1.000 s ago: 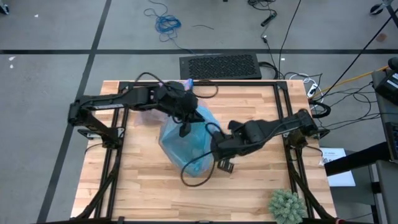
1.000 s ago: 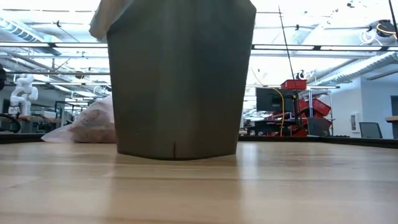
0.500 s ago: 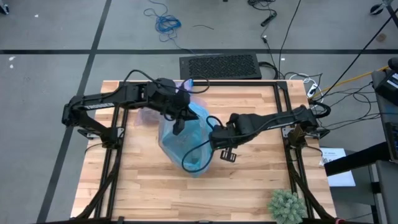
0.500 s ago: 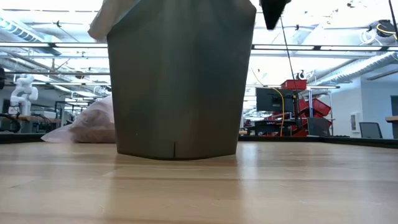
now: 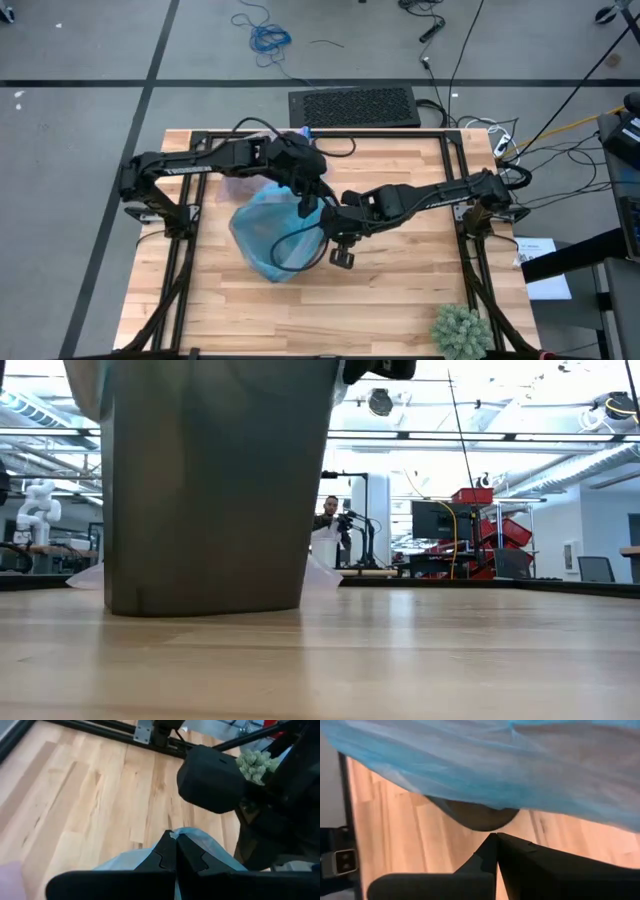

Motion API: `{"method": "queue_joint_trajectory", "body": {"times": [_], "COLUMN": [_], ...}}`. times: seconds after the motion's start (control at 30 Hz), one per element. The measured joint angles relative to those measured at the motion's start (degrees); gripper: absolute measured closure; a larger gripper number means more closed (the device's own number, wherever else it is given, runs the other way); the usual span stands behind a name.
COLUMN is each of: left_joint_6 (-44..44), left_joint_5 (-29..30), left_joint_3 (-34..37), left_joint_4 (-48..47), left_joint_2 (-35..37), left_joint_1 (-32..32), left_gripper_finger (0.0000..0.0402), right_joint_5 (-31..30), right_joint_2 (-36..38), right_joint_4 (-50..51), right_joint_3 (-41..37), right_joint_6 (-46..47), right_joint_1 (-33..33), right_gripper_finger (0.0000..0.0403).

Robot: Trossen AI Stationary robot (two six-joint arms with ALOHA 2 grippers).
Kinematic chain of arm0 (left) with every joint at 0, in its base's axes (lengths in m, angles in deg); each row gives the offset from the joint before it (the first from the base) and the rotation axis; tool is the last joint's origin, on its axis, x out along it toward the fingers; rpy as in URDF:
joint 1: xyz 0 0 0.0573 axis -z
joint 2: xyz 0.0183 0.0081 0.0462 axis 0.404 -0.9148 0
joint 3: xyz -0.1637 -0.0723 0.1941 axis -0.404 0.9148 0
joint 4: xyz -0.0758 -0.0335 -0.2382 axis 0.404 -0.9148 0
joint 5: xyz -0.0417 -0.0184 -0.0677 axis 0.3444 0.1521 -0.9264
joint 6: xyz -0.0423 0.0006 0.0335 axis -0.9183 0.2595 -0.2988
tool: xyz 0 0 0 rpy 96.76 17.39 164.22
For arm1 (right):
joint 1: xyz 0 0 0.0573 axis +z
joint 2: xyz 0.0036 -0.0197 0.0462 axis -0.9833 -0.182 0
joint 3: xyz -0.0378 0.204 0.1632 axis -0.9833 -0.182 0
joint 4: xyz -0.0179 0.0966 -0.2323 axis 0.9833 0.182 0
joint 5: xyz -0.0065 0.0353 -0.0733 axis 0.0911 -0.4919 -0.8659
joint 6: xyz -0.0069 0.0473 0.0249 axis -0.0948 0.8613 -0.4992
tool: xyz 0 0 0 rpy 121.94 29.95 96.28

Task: Place trash/remove bag and relplace
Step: Insert the new trash bag into the trash bin

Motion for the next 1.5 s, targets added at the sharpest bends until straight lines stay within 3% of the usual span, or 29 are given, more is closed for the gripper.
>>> {"method": "queue_joint_trajectory", "body": {"times": [0.17,0.33,0.5,0.8,1.13,1.37,1.5], "left_joint_6": [-0.82,-0.83,-0.90,-1.07,1.66,0.62,0.61], "left_joint_5": [-2.30,-2.47,-2.49,-1.87,2.31,13.19,12.62], "left_joint_3": [0.00,0.00,0.00,0.04,0.02,0.03,0.02], "left_joint_4": [-0.02,0.46,1.53,-3.92,-15.71,-19.17,-19.42], "left_joint_2": [-1.30,-1.48,-1.64,-1.64,-1.64,-1.64,-1.64], "left_joint_1": [0.07,0.13,0.13,-0.16,-0.33,-0.34,-0.35], "left_gripper_finger": [0.0402,0.0402,0.0402,0.0402,0.0402,0.0402,0.0402], "right_joint_5": [2.12,2.43,2.33,5.09,1.86,0.18,-0.34], "right_joint_2": [1.86,4.28,3.43,0.03,-0.31,-1.79,-1.84], "right_joint_4": [2.85,1.96,-3.47,-2.03,0.87,1.47,-1.49], "right_joint_3": [2.95,8.59,11.79,11.61,11.61,11.59,11.56], "right_joint_6": [-0.15,-9.85,-17.78,-28.55,-41.30,-47.21,-47.81], "right_joint_1": [1.69,4.22,2.41,0.00,-0.33,-0.37,0.94], "right_gripper_finger": [0.0402,0.0377,0.0320,0.0214,0.0221,0.0226,0.0227]}}
